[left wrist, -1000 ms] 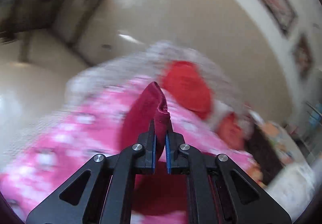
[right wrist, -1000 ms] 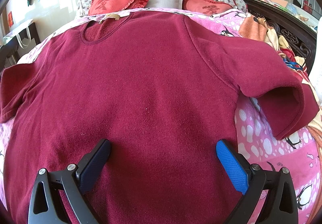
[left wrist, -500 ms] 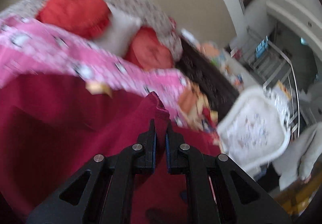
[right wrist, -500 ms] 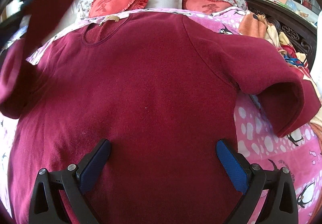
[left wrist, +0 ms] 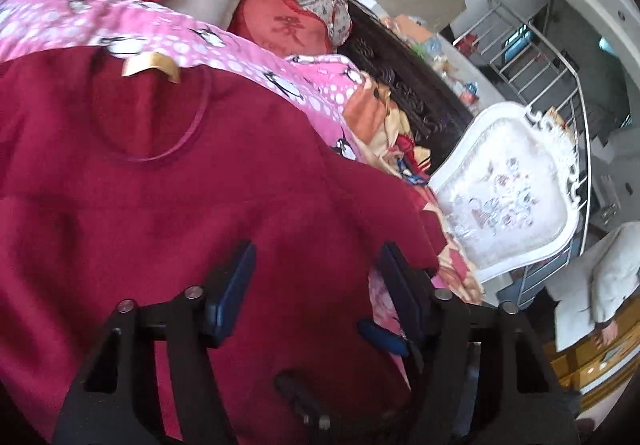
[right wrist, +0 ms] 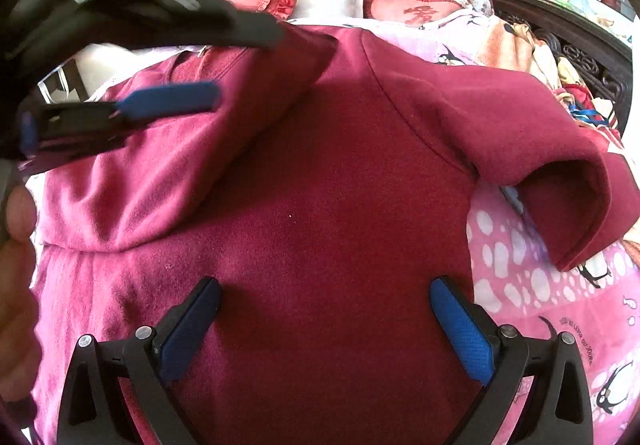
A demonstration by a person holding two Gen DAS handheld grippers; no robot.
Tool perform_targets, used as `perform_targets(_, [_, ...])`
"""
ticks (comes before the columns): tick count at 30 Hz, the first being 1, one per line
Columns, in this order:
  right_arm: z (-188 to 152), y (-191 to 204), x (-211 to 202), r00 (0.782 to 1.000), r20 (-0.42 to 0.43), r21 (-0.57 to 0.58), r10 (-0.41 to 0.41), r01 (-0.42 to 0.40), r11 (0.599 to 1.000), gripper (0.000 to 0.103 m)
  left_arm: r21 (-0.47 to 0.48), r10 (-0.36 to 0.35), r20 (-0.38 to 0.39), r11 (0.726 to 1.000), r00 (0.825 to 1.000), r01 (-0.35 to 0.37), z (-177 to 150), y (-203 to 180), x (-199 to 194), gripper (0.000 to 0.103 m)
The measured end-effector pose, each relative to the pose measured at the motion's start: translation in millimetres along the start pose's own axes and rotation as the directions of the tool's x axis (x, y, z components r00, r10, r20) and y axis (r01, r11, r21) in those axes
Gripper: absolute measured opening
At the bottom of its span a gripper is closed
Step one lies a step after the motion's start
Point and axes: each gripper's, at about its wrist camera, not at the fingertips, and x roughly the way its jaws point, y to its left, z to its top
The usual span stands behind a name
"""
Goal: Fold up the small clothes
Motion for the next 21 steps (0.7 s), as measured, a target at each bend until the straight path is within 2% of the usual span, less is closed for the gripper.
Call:
perform_targets(2, [0, 0, 0, 1.000, 0.000, 0.000, 0.000, 0.000, 1.000, 0.103, -0.012, 0.022, 0.013, 1.000, 1.000, -0.022, -5, 9, -19, 0.065])
perform_targets(3, [0, 0, -1, 1.000, -0.001, 0.000, 0.001, -0.001, 1.000, 0.103, -0.002, 0.058, 0.036, 0.998, 0.998, -0.058, -7, 15, -31, 0.065])
perform_targets(4, [1, -1, -1, 1.000, -0.001, 0.002, 0.003, -0.003, 1.000, 0.103, 0.009, 0.103, 0.058, 0.995, 0.993, -0.104, -10, 22, -41, 0.065])
perform_targets(5, [1, -3, -4, 1.000, -0.002, 0.007, 0.009, -0.009, 1.000, 0.103, 0.013, 0.179, 0.091, 0.983, 0.980, -0.181, -13, 31, -55, 0.065])
perform_targets(6, [2, -4, -9, 1.000, 0.001, 0.013, 0.015, -0.015, 1.000, 0.100, 0.004, 0.242, 0.115, 0.970, 0.963, -0.244, -15, 41, -67, 0.065])
perform_targets(7, [3, -5, -16, 0.999, 0.019, 0.023, 0.035, -0.036, 0.999, 0.096, -0.020, 0.321, 0.144, 0.947, 0.936, -0.321, -17, 55, -82, 0.065])
perform_targets(8, [7, -8, -31, 0.993, 0.080, 0.025, 0.090, -0.092, 0.995, 0.089, -0.037, 0.369, 0.159, 0.929, 0.916, -0.368, -18, 64, -91, 0.065])
perform_targets(10, [17, -8, -53, 0.968, 0.208, -0.019, 0.143, -0.142, 0.990, 0.089, -0.090, 0.472, 0.180, 0.881, 0.863, -0.464, -19, 87, -105, 0.065])
perform_targets(11, [25, -6, -57, 0.958, 0.236, -0.049, 0.164, -0.156, 0.986, 0.089, -0.113, 0.494, 0.172, 0.869, 0.852, -0.481, -20, 96, -106, 0.064])
perform_targets(13, [43, -1, -48, 0.955, 0.212, -0.082, 0.206, -0.193, 0.978, 0.076, -0.152, 0.499, 0.141, 0.864, 0.855, -0.480, -24, 113, -101, 0.063])
perform_targets(14, [49, 2, -41, 0.955, 0.188, -0.091, 0.231, -0.217, 0.972, 0.048, -0.161, 0.498, 0.131, 0.864, 0.857, -0.477, -26, 117, -96, 0.063])
perform_targets(15, [55, 3, -26, 0.958, 0.132, -0.096, 0.256, -0.244, 0.965, 0.034, -0.156, 0.506, 0.128, 0.860, 0.853, -0.486, -29, 117, -91, 0.063])
perform_targets(17, [58, 0, 11, 0.973, -0.002, -0.083, 0.230, -0.229, 0.970, 0.032, -0.128, 0.530, 0.135, 0.847, 0.837, -0.516, -33, 113, -83, 0.065])
perform_targets(18, [55, -2, 23, 0.975, -0.036, -0.089, 0.218, -0.220, 0.971, 0.025, -0.121, 0.535, 0.141, 0.844, 0.833, -0.522, -34, 113, -81, 0.065])
perform_targets(19, [52, -7, 24, 0.972, -0.001, -0.102, 0.234, -0.232, 0.967, 0.024, -0.121, 0.535, 0.145, 0.844, 0.832, -0.522, -35, 113, -80, 0.065])
perform_targets(21, [52, -10, 22, 0.969, 0.001, -0.092, 0.246, -0.245, 0.965, 0.025, -0.129, 0.519, 0.158, 0.854, 0.840, -0.503, -37, 113, -80, 0.068])
